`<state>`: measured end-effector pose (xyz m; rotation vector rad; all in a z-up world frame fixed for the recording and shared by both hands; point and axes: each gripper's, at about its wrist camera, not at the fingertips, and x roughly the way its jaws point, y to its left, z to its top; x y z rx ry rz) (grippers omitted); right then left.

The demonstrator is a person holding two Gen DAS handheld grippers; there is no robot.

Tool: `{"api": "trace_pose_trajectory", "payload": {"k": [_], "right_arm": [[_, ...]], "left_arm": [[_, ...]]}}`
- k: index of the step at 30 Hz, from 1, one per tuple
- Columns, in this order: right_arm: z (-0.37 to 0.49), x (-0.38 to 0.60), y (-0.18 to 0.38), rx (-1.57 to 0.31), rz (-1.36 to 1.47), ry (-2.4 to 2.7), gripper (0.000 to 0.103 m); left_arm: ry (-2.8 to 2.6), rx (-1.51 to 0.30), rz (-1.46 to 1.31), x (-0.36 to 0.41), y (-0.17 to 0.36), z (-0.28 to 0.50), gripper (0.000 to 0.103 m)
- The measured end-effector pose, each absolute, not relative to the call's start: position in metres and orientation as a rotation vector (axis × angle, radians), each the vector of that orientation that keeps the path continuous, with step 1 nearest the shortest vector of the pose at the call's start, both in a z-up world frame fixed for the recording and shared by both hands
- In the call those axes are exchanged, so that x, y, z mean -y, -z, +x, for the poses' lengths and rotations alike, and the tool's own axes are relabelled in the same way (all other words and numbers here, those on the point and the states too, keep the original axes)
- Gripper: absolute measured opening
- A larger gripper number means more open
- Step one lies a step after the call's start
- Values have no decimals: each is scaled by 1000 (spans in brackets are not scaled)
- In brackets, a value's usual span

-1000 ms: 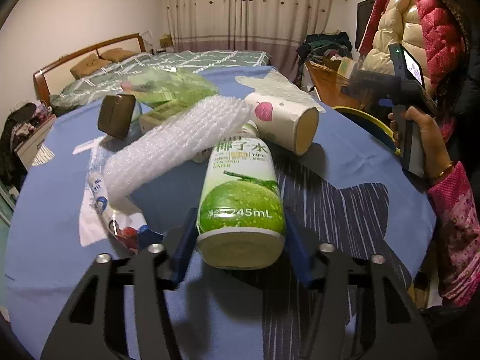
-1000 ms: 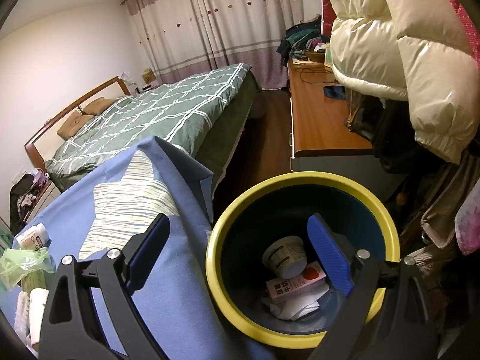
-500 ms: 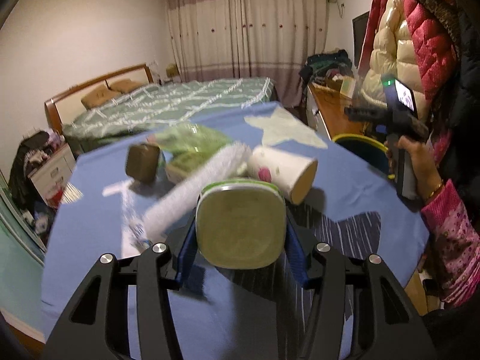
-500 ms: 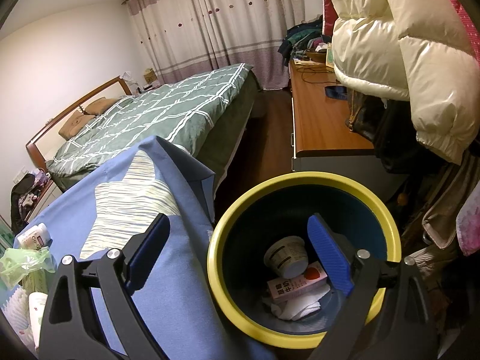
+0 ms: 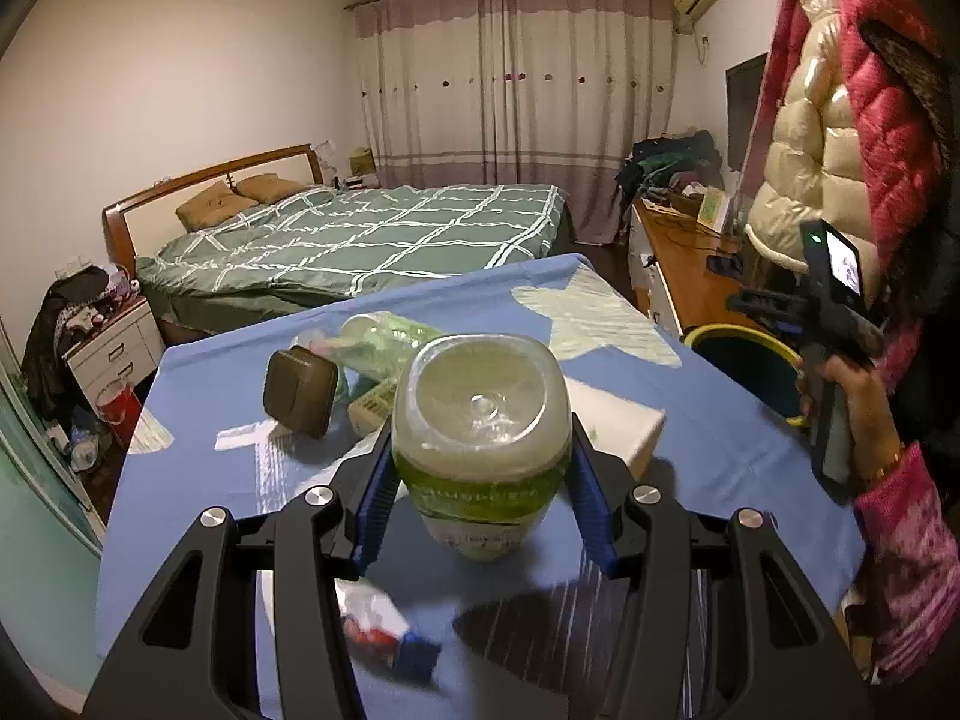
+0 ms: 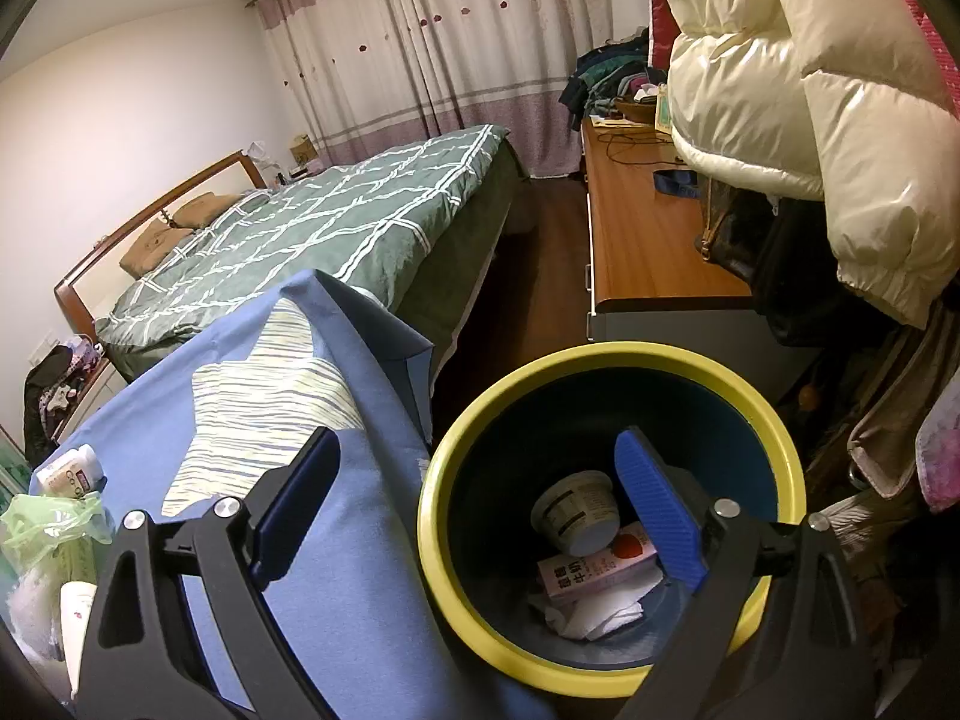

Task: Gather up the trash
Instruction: 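Carry the bottle over the yellow bin and open the left gripper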

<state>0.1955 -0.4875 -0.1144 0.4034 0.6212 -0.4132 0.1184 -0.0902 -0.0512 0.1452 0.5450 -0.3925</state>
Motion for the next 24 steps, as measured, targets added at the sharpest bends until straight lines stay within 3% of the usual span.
{"api": "trace_pose_trajectory", "payload": {"k": [15,24], "right_arm": [[183,494,113,-576,441,402,88],[154,508,98,-522,446,402,88]], "left_arm": [[438,-529,148,115,16,126,52],[583,-501,161,175,-22,134,52]]}}
